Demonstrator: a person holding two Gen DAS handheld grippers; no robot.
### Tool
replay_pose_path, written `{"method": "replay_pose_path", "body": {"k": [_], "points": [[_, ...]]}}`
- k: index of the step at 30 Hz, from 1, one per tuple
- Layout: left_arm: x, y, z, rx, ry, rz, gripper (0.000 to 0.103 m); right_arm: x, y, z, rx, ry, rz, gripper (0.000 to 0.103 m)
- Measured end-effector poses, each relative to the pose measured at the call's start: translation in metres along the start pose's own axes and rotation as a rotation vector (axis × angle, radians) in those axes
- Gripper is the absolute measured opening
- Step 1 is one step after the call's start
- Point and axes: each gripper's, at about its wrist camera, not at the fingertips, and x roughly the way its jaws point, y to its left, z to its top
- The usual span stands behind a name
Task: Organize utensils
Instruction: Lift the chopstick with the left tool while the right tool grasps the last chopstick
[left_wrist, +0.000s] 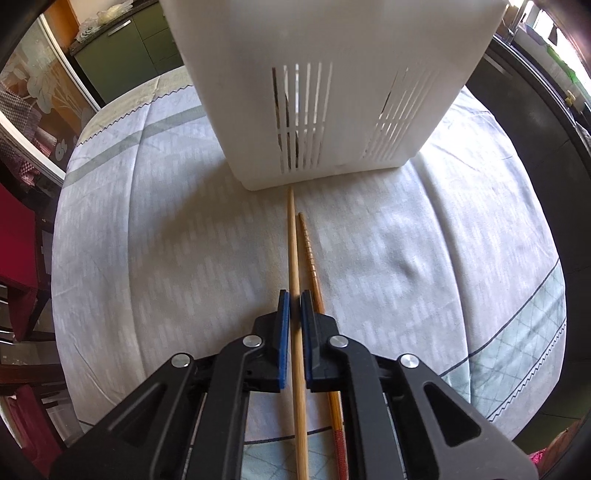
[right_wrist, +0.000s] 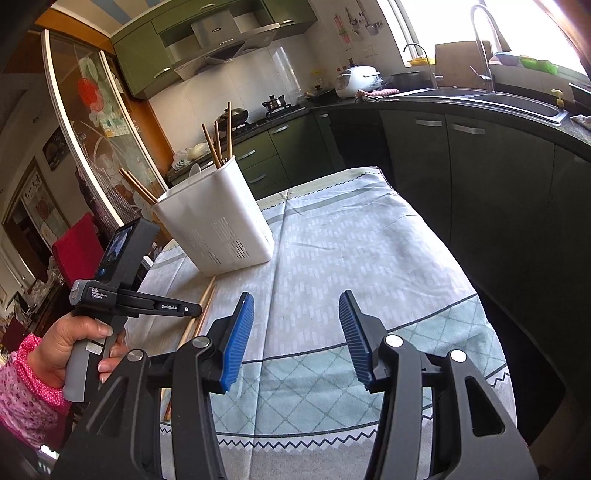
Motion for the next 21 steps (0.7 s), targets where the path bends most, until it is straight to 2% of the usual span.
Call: {"method": "replay_pose_path", "body": {"k": [7,9,13,15,17,21], "points": [[-0.068,0.014,-0.016,-0.004,-0.136,-0.035,0.006,0.004,0.01,-0.001,-0.023,0.024,0.016,0.049],[-0.09,0.017,-0.026,-0.002,-0.172,-0.051,0.006,0.01,0.016,-0.002,-0.028,0.053,0.04,0.054],[-0.129,0.028,-0.048,0.003,-0.232,-0.078,0.006,0.025,0.03,-0.002,-0.032,0.121,0.064,0.055],[-0.143,0.035,-0.061,0.008,-0.258,-0.083,0.006,0.032,0.042,-0.002,-0.062,0.146,0.054,0.057],[-0.155,0.042,-0.073,0.008,-0.284,-0.084,0.006,0.041,0.053,-0.001,-0.083,0.177,0.063,0.063],[-0.169,0.059,-0.092,0.005,-0.331,-0.077,0.006,0.073,0.077,0.006,-0.116,0.267,0.065,0.063]]}}
